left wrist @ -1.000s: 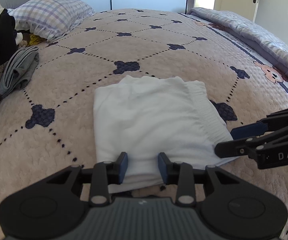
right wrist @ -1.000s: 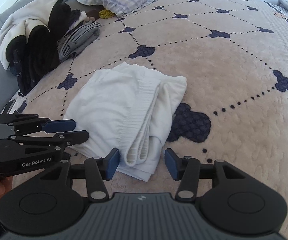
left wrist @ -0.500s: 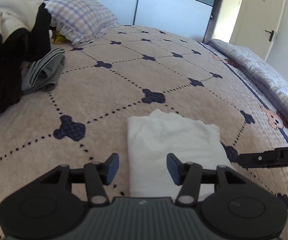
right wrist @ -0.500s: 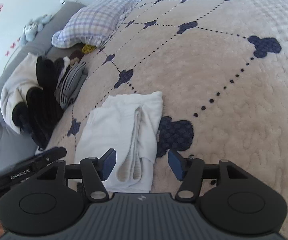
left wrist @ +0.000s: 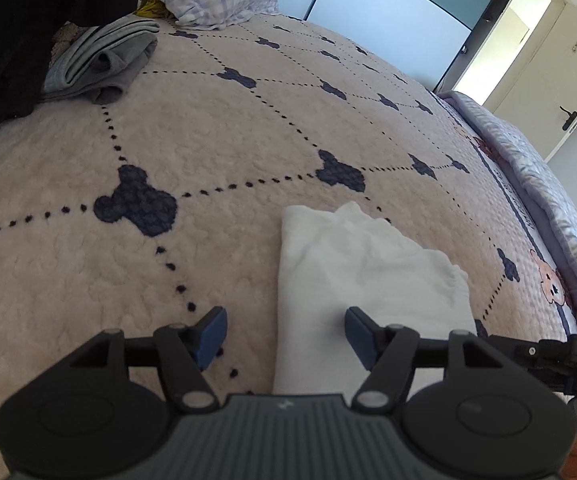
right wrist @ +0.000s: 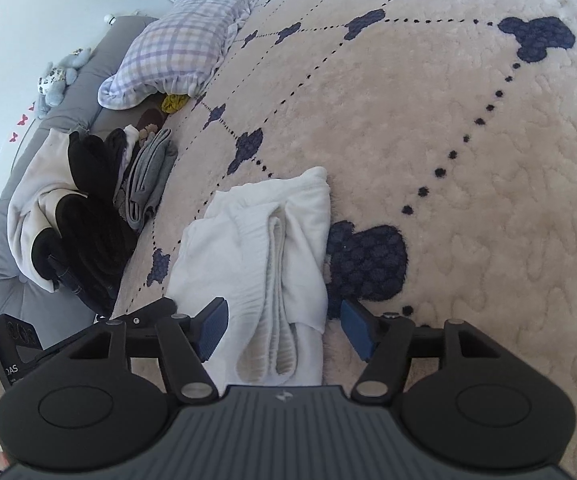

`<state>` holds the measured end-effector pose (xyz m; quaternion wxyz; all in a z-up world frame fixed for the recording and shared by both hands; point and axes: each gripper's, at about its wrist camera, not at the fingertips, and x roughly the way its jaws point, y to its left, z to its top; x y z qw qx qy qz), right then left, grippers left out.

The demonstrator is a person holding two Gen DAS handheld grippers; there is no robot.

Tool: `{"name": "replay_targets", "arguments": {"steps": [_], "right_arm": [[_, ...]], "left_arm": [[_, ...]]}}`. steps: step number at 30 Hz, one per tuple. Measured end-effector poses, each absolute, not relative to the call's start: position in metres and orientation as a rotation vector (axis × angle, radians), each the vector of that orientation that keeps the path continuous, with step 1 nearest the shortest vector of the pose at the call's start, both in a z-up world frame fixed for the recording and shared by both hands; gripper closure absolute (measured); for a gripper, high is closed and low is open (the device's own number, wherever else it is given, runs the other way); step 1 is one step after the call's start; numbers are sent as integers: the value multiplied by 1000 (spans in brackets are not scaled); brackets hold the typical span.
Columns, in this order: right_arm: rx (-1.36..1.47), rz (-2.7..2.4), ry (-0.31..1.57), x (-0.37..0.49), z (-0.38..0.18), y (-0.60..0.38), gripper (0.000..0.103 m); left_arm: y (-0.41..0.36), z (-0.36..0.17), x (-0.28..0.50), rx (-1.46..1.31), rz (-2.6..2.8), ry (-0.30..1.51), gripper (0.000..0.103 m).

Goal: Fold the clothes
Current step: 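Grasp the folded white cloth with both grippers and lift it, then carry the folded cloth with both grippers over the plaid duvet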

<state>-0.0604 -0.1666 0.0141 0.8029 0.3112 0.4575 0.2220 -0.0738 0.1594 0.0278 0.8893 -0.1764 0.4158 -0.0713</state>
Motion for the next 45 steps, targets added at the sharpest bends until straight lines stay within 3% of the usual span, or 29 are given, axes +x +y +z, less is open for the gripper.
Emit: {"name": "replay_targets", "arguments": {"steps": [4, 9, 11, 12, 14, 19, 34, 45], "right_arm": [[669, 492, 972, -59, 11, -163, 34], [591, 496, 926, -60, 8, -147, 34], [506, 493, 908, -61, 11, -137, 46], [465, 486, 905, -62, 13, -133, 62], [419, 482, 889, -63, 16, -130, 69], [315, 469, 830, -71, 32, -124, 79], [290, 374, 602, -91, 99, -188, 82], [259, 236, 419, -132, 150, -317, 82]], "left_arm": [[157, 24, -71, -396, -174, 851, 37], [149, 20, -70, -408, -184, 847, 57], [146, 21, -69, -414, -186, 846, 75], [144, 21, -69, -417, -187, 845, 78], [140, 25, -69, -396, -177, 848, 85], [127, 41, -73, -327, -163, 829, 88], [73, 100, -78, -395, -306, 705, 89], [-77, 151, -80, -284, -535, 612, 89]]}}
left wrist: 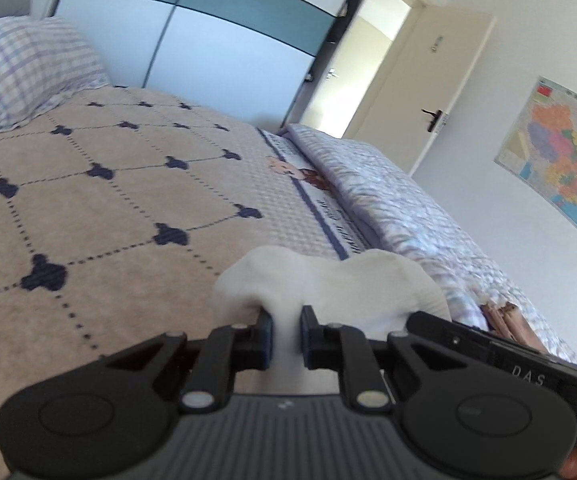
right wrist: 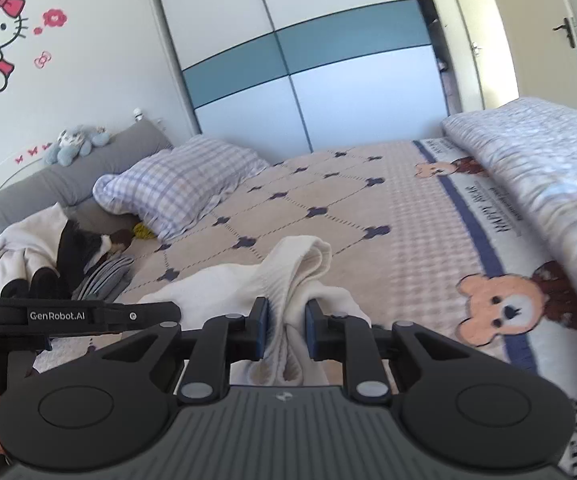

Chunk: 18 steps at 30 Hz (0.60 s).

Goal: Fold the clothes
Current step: 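Carry the folded cloth with both grippers over the plaid duvet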

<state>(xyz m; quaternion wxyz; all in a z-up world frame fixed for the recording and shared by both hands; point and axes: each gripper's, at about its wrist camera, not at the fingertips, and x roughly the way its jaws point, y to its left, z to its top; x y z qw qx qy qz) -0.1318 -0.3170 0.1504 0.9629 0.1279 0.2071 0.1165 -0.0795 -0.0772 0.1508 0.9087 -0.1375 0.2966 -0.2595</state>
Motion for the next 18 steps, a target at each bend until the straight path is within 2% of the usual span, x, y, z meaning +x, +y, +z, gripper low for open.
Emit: {"name": "replay_targets", "arguments": {"steps": [6, 11, 18], "right_arm": [[276, 20, 274, -183, 179, -428, 82], [324, -197, 143, -234, 186, -494, 83], [446, -595, 80, -279, 150, -542, 84]], "left_arm": [[-201, 188, -56, -234, -698, 552, 89], [-339, 219, -51, -158, -866, 506, 90], [-511, 187, -64, 7, -1127, 552, 89]]}}
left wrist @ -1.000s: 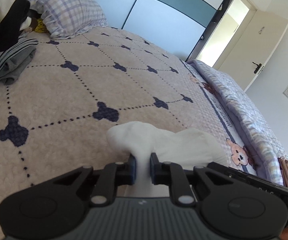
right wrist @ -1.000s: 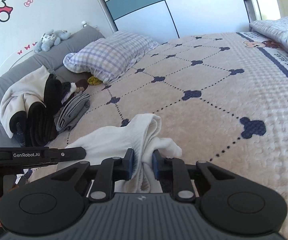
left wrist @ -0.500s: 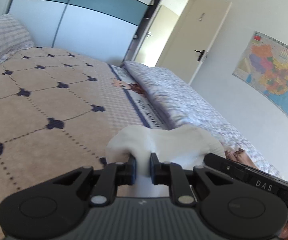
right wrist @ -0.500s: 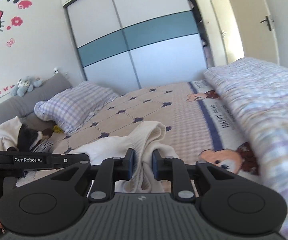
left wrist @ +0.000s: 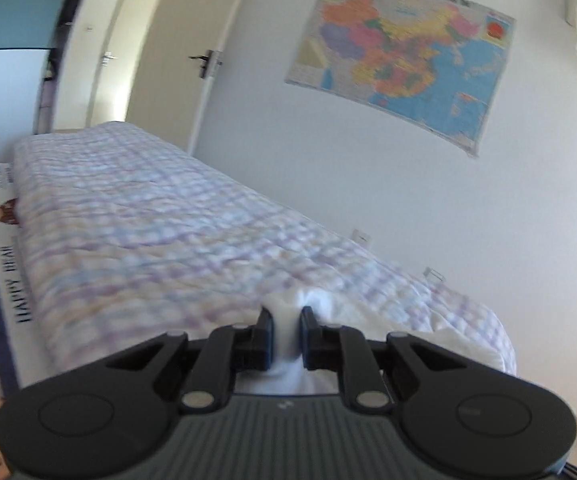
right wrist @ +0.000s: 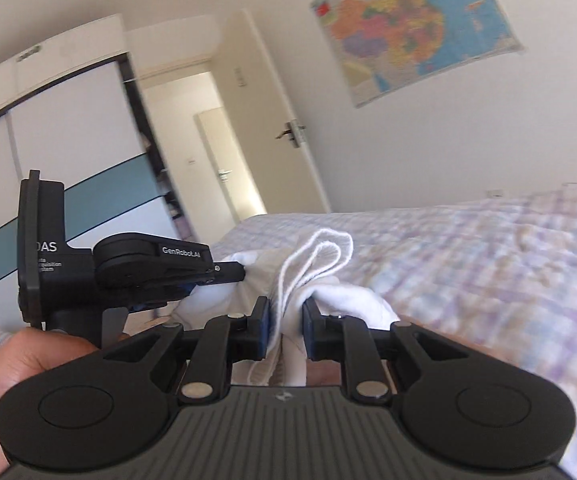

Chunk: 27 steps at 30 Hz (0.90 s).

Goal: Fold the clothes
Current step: 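Carry the folded cloth with both grippers over the plaid duvet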

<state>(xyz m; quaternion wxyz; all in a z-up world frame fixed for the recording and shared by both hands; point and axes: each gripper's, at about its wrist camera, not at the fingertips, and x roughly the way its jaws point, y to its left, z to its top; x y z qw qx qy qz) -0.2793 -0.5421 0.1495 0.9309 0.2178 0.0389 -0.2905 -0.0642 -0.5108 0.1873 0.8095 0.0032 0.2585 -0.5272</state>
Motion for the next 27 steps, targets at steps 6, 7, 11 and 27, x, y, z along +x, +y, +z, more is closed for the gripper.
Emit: {"name": "replay_targets", "arguments": {"steps": [6, 7, 11, 27], "right_arm": [[763, -619, 253, -265, 78, -585, 80], [760, -631, 240, -266, 80, -585, 80], [809, -619, 202, -269, 81, -583, 80], [772, -635, -6, -305, 107, -642, 66]], "left_arm": [[-561, 132, -68, 206, -1054, 610, 85], [-562, 131, -67, 207, -1050, 610, 81], [-564, 144, -58, 162, -1043, 601, 80], [-545, 158, -109, 246, -1068, 549, 75]]}}
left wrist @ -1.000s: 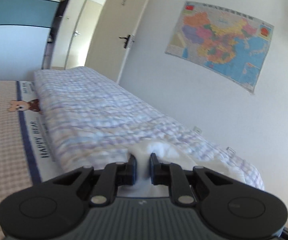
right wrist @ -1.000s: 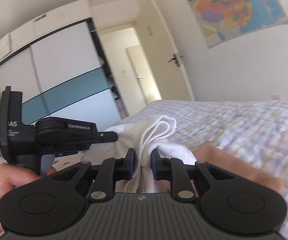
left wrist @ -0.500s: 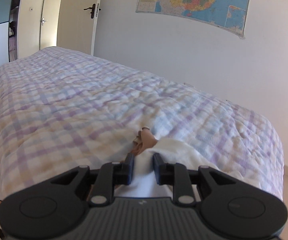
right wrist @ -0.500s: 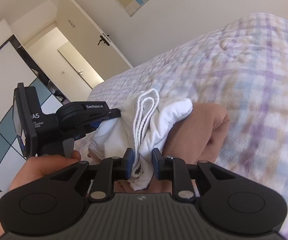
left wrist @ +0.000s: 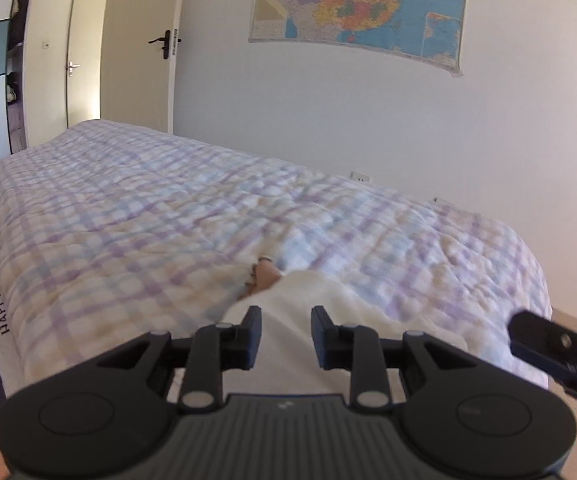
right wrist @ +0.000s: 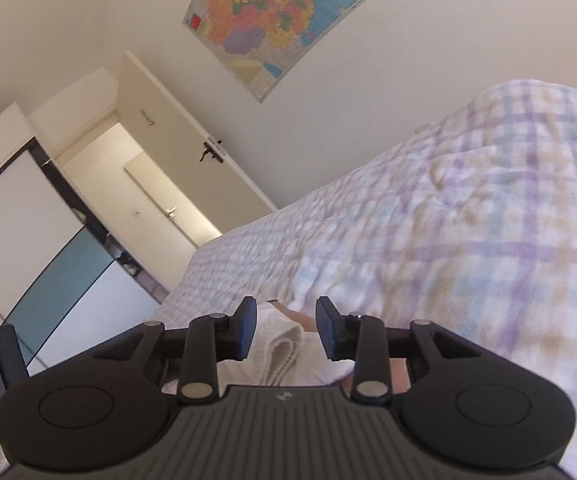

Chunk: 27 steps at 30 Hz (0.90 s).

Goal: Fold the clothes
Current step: 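Carry the folded cloth with both grippers over the plaid duvet, then lower the cloth onto the plaid duvet and open both grippers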

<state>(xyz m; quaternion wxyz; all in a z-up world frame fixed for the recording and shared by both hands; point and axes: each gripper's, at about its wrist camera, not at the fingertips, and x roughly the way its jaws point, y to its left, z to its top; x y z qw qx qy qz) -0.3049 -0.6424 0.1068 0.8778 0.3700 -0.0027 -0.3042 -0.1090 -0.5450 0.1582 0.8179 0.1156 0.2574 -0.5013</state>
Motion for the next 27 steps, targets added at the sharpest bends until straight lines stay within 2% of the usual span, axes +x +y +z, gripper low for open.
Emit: {"name": "replay_targets", "arguments": {"steps": [4, 8, 10, 18, 20, 22, 24, 27], "right_arm": [[637, -551, 72, -278, 111, -646, 66], [665, -515, 237, -248, 82, -650, 70], [730, -566, 250, -252, 73, -653, 81], [834, -624, 219, -265, 76, -648, 83], [838, -638, 187, -269, 83, -642, 76], [871, -639, 143, -274, 93, -637, 59], [903, -634, 104, -278, 101, -632, 53], [907, -612, 82, -271, 112, -619, 51]], "left_arm": [[-557, 129, -119, 346, -1017, 558, 75], [-558, 110, -117, 338, -999, 550, 75], [-557, 107, -121, 348, -1007, 535, 75], [-536, 123, -122, 324, -973, 545, 69], [-525, 127, -126, 342, -937, 510, 57], [-512, 131, -126, 357, -905, 495, 56], [-497, 138, -122, 364, -864, 495, 56], [-463, 153, -118, 344, -794, 485, 47]]}}
